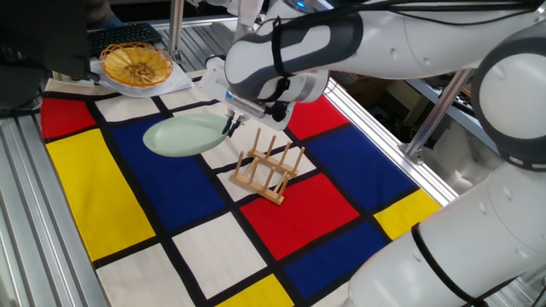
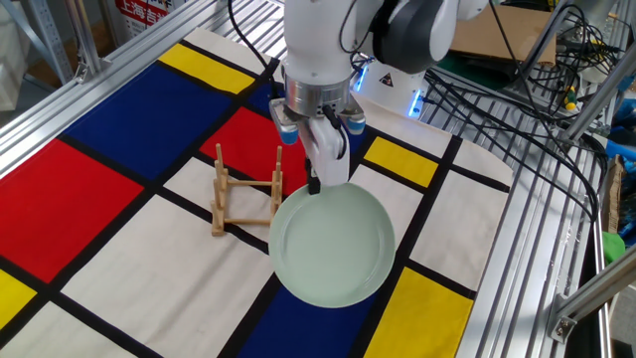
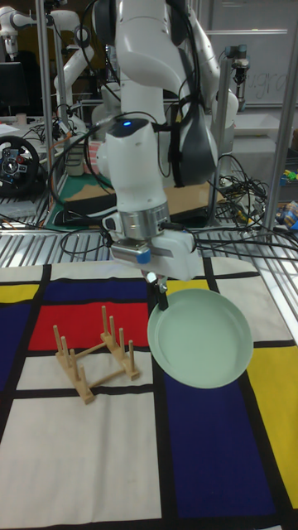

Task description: Take the dish off the dish rack

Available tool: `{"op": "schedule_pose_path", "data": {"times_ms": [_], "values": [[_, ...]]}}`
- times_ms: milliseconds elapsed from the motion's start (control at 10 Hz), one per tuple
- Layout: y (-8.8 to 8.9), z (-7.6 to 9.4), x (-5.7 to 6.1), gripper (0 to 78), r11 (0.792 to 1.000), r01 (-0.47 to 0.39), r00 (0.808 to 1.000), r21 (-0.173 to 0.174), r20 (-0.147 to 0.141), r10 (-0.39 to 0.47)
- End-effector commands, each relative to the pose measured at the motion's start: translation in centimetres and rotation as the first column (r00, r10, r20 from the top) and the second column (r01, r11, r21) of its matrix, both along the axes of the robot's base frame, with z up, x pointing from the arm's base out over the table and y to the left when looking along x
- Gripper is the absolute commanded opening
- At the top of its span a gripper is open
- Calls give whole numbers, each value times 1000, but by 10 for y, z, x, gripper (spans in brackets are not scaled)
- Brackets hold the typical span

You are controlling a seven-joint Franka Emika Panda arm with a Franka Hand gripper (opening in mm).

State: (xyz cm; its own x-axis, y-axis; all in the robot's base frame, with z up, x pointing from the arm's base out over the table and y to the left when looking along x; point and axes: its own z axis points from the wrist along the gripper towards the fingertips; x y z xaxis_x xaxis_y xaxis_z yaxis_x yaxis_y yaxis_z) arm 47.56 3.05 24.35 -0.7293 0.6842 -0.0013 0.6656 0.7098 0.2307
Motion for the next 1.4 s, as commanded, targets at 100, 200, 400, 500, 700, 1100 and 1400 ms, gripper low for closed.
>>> {"op": "schedule_pose_path", "data": {"times_ms": [100, 200, 400, 500, 700, 1100, 1400], "values": [[1, 2, 0, 11, 998, 23, 996, -53, -88, -27], [1, 2, 0, 11, 998, 23, 995, -53, -95, -27], [1, 2, 0, 11, 999, 9, 995, -52, -98, -14], [1, 2, 0, 11, 999, 5, 995, -47, -98, -10], [1, 2, 0, 11, 999, 10, 995, -35, -94, -13], [3, -14, -8, 11, 999, 50, 998, -7, -46, -50], [6, -29, -14, 11, 998, 62, 998, -9, -19, -62]]}}
